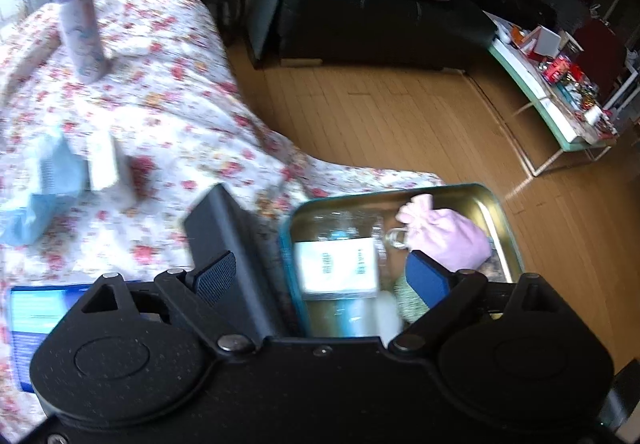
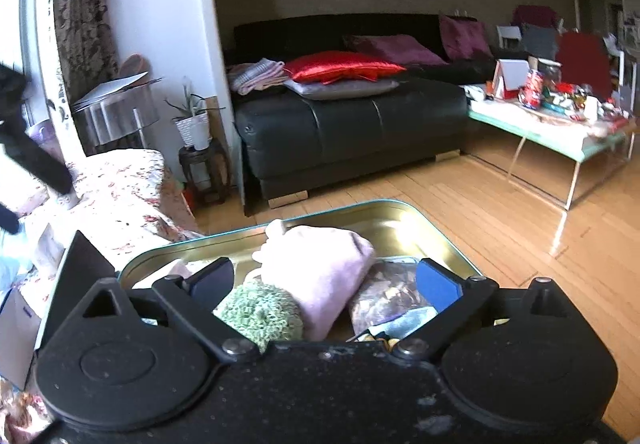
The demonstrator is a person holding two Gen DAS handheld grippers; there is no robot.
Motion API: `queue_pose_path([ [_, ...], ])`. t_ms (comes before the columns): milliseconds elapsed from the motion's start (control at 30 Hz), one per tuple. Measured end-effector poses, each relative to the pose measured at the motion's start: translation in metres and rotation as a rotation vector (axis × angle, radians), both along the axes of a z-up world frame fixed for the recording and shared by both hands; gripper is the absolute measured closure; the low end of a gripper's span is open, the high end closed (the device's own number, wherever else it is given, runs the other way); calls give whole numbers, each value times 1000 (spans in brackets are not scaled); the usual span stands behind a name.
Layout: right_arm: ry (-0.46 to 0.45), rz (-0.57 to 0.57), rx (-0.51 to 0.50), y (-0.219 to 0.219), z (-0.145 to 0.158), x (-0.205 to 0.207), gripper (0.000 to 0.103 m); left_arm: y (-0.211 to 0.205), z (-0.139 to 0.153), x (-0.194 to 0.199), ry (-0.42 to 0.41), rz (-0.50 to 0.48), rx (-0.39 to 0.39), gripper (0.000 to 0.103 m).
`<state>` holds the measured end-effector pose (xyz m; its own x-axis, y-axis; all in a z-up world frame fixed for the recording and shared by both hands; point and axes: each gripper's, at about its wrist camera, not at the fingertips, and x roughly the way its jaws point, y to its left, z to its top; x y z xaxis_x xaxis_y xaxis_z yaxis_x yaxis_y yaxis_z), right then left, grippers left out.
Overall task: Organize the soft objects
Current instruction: 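Lift both tools out of the tray and move back over the bedspread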
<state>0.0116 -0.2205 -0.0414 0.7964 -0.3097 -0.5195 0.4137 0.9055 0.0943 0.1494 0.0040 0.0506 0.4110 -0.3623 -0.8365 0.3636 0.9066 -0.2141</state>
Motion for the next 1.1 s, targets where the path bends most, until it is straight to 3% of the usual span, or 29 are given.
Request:
queue_pose_path([
  [367, 21, 7, -61, 11, 0, -3, 3, 96, 13, -10, -77, 144, 120, 10],
  [600, 35, 22, -113, 21, 3, -9, 2, 170, 14, -12, -77, 290, 146, 10],
  [867, 51, 74, -211, 48, 6, -17, 1, 240, 4, -10, -50, 455, 77, 10],
  [1000, 66, 122, -227, 67, 8, -23, 1, 251, -11, -7, -29, 476, 44, 10],
  [1100, 47, 125, -295, 88, 12, -36, 1, 254, -20, -4, -19, 476, 18, 10],
])
